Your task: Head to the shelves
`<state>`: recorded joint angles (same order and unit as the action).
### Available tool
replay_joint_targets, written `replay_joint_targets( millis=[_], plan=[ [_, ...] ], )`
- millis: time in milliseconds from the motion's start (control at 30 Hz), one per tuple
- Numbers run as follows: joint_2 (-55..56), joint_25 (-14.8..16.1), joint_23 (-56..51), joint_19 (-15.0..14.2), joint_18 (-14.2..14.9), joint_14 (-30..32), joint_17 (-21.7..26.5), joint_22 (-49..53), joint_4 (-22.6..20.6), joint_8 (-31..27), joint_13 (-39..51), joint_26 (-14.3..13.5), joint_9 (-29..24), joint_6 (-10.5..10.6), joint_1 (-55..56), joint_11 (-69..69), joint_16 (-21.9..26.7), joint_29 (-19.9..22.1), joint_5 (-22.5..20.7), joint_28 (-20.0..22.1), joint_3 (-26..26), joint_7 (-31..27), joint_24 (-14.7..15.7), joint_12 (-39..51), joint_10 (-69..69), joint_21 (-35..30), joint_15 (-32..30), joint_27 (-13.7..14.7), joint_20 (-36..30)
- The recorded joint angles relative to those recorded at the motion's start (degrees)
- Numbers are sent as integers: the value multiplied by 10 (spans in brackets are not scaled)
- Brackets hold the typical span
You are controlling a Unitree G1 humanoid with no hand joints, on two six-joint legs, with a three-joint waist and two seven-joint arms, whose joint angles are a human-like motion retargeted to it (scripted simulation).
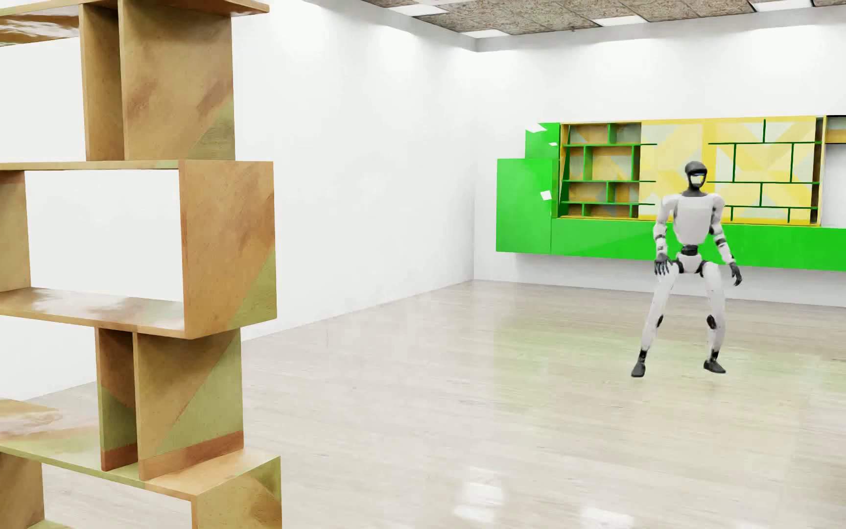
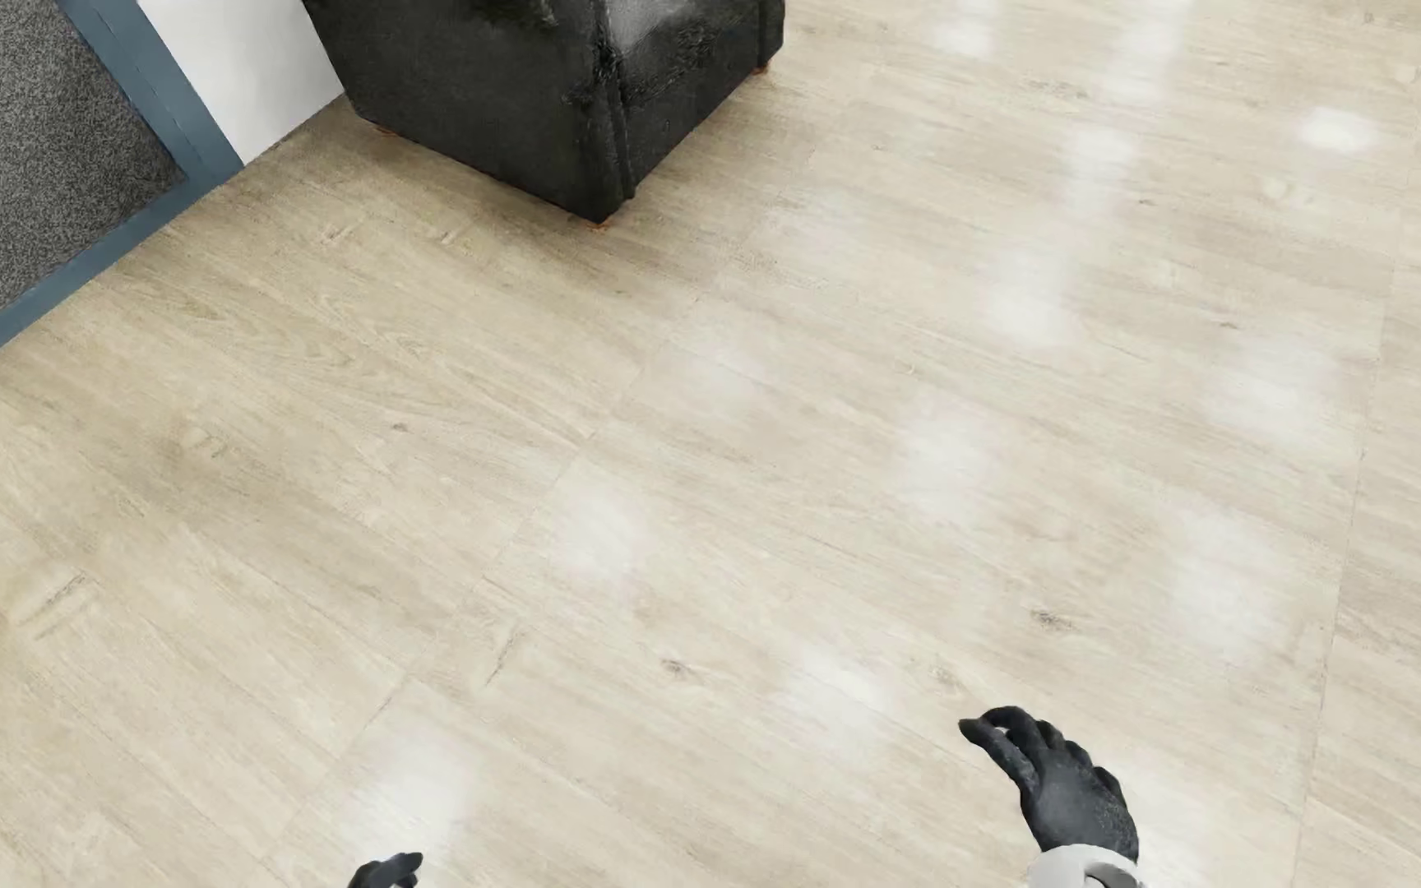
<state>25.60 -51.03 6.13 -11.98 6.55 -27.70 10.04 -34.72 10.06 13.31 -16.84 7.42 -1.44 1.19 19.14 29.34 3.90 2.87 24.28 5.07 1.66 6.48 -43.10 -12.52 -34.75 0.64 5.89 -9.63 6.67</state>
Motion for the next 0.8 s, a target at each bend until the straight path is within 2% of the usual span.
replay_joint_targets(
  millis=[33, 67, 100, 133, 233, 267, 333, 400, 433, 500, 567, 600, 633, 667, 700, 733, 800],
  plan=[
    [-6, -12, 25, 19, -1, 16, 2, -27, -6, 15, 8, 16, 2, -2, -23, 34, 9, -18, -9, -10, -2, 4, 3, -8, 36, -16, 34, 1, 6],
    [-22, -11, 50, 40, 0, 32, -2, -49, -11, 50, 16, 28, 5, -5, -47, 45, 20, -30, -11, -25, -3, 8, 1, -17, 74, -24, 51, 0, 9],
    [-48, 6, 77, 48, 3, 49, -13, -65, -13, 94, 24, 35, 9, -9, -71, 22, 32, -35, -6, -40, -3, 10, -4, -25, 114, -22, 54, -7, 12],
    [-76, 33, 110, 44, 7, 65, -27, -77, -15, 119, 32, 40, 13, -12, -93, -8, 43, -31, -8, -50, -4, 7, -8, -31, 151, -12, 50, -19, 17],
    [-122, 105, 264, 31, 20, 82, -39, -85, -11, 146, 70, 45, 21, -12, -123, -44, 40, -7, -19, -40, -5, -9, 1, -36, 194, 5, 61, -76, 51],
    [-124, 114, 325, 36, 25, 80, -30, -82, -6, 153, 85, 42, 23, -10, -120, -43, 31, -18, -23, -37, -4, -15, 8, -32, 192, -5, 69, -97, 60],
    [-107, 104, 424, 53, 39, 74, 2, -70, 8, 154, 105, 25, 26, -5, -112, -7, 14, -80, -27, -42, -3, -22, 12, -22, 187, -51, 101, -118, 55],
    [-59, 88, 453, 71, 56, 57, 41, -53, 27, 145, 109, -2, 25, -2, -109, 81, 2, -146, -20, -46, -2, -11, 7, -16, 178, -88, 144, -99, 36],
    [-33, 87, 438, 81, 66, 46, 59, -45, 40, 150, 107, -13, 24, -3, -108, 130, -4, -156, -14, -44, -2, 1, 7, -16, 167, -88, 161, -87, 31],
    [-12, 89, 368, 112, 76, 33, 77, -27, 74, 178, 107, -18, 23, -8, -113, 184, -9, -122, -20, -37, -8, 34, 12, -21, 141, -64, 201, -68, 24],
    [-16, 89, 272, 121, 72, 66, 74, -11, 127, 152, 120, -13, 23, -10, -99, 174, -3, -67, -85, -31, -16, 57, 17, -41, 62, -39, 249, -48, 34],
    [-24, 86, 225, 130, 36, 118, 69, -3, 161, 137, 132, -9, 20, -9, -73, 158, -4, -50, -123, -25, -15, 64, 21, -54, -11, -37, 260, -39, 48],
    [-37, 82, 180, 138, -63, 181, 67, 2, 191, 124, 146, -4, 17, -6, -32, 135, -8, -43, -158, -18, -9, 75, 26, -68, -97, -43, 265, -28, 62],
    [-55, 78, 140, 143, -139, 194, 70, 5, 205, 110, 160, -1, 13, -4, 17, 108, -13, -47, -190, -15, 2, 86, 28, -82, -184, -56, 266, -16, 72],
    [-79, 76, 106, 147, -158, 158, 79, 9, 157, 90, 177, -1, 8, -4, 85, 75, -18, -53, -217, -19, 17, 46, 28, -96, -270, -73, 264, -5, 77],
    [-107, 79, 83, 149, -119, 136, 91, 13, 89, 70, 200, -4, 5, -7, 151, 36, -26, -56, -237, -27, 30, 18, 28, -111, -327, -94, 260, 1, 80],
    [-163, 84, 76, 152, -13, 116, 120, 21, -20, 34, 265, -7, 4, -14, 252, -28, -47, -66, -262, -47, 45, 36, 31, -143, -305, -146, 261, -5, 91]
  ],
)
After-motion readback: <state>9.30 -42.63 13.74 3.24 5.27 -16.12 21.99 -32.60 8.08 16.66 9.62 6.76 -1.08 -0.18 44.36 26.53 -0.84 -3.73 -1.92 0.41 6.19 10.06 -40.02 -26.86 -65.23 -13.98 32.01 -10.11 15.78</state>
